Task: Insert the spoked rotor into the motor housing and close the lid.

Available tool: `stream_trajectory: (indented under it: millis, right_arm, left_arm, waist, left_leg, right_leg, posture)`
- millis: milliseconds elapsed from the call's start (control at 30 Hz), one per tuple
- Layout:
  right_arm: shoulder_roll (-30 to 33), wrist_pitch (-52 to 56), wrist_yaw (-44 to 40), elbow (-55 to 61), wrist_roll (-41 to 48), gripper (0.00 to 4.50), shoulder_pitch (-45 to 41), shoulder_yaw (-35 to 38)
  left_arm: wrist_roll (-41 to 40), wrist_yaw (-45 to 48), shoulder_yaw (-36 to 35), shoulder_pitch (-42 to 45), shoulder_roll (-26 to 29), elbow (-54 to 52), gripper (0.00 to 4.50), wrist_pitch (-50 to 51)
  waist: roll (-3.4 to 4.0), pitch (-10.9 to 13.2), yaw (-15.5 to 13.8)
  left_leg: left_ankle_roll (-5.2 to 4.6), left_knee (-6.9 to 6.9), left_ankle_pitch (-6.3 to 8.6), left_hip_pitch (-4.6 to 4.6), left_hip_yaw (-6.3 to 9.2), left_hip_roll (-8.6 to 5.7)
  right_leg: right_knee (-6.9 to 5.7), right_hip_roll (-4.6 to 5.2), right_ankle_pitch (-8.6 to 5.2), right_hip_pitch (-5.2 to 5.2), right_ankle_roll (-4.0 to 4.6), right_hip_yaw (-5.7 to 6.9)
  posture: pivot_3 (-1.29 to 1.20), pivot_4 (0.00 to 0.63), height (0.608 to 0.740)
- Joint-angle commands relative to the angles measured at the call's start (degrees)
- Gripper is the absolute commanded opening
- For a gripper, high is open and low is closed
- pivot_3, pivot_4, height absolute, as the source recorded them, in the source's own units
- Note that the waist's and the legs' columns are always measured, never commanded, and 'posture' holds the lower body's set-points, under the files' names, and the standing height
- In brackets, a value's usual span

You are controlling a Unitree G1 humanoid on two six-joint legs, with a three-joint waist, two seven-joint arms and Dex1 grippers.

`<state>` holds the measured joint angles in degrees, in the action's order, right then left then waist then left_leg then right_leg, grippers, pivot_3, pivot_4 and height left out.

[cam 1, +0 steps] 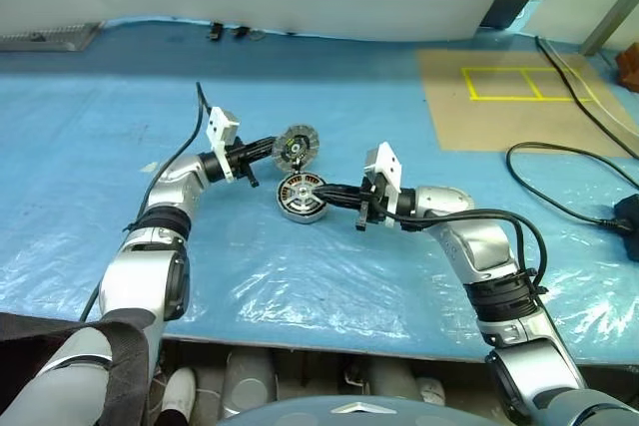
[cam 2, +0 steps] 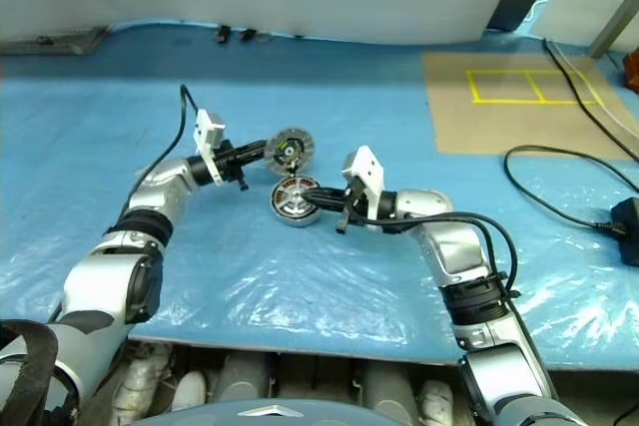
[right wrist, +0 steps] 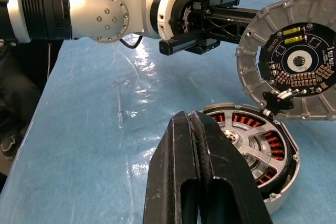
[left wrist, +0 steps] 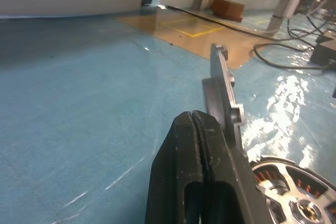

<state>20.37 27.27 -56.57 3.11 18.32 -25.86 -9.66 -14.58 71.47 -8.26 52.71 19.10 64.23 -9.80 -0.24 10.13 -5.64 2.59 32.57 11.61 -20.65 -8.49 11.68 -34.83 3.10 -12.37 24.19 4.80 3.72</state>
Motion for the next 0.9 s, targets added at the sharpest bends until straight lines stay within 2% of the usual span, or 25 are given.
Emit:
stream_trajectory:
  millis: [33,167,300,433,900]
  right_arm:
    - [0.9,0.3,0.0,2.5,2.1,0.0,-0.4,1.4]
    - [3.2,7.0,-1.5,5.9,7.7,0.0,0.7,3.2]
    - [10.6,16.2,-5.3,10.6,12.8,0.0,3.7,3.4]
    - [15.2,15.5,-5.5,10.5,11.7,0.0,6.1,3.7]
    - [11.4,7.7,-0.1,5.4,9.1,0.0,2.9,4.5]
  left_arm:
    - [0.4,2.9,1.1,2.1,0.0,-3.5,0.04,0.7]
    - [1.3,3.6,2.5,2.5,-0.4,-5.4,0.04,-0.1]
    - [1.6,4.2,3.3,2.7,-1.0,-7.3,0.04,-0.2]
    - [2.5,5.0,4.5,2.5,-0.8,-8.5,0.04,-0.3]
    - [6.5,5.5,10.1,-1.8,0.0,-13.5,0.04,-1.3]
  waist:
    - [0.0,0.0,-0.1]
    - [-0.01,0.0,-0.2]
    - [-0.01,0.0,-0.4]
    - [-0.02,0.0,-0.6]
    - [-0.01,0.0,-0.3]
  left_leg:
    - [0.0,0.0,0.0,0.0,0.0,0.0]
    - [0.0,0.0,0.0,-0.07,0.01,-0.01]
    - [0.0,0.0,0.0,-0.19,0.03,-0.01]
    - [0.0,0.05,0.0,-0.25,0.07,-0.02]
    - [0.01,0.12,0.0,-0.32,0.08,-0.02]
  right_leg:
    - [0.01,0.01,0.0,0.0,0.0,0.01]
    - [0.02,0.01,0.02,0.0,-0.03,0.01]
    - [0.06,0.0,0.04,-0.01,-0.08,0.03]
    - [0.08,0.0,0.06,-0.01,-0.14,0.08]
    - [0.07,0.0,0.11,0.01,-0.21,0.09]
  posture:
    - [0.0,0.15,0.74]
    - [0.0,0.15,0.74]
    - [0.0,0.15,0.74]
    - [0.0,0.15,0.74]
    - [0.0,0.15,0.74]
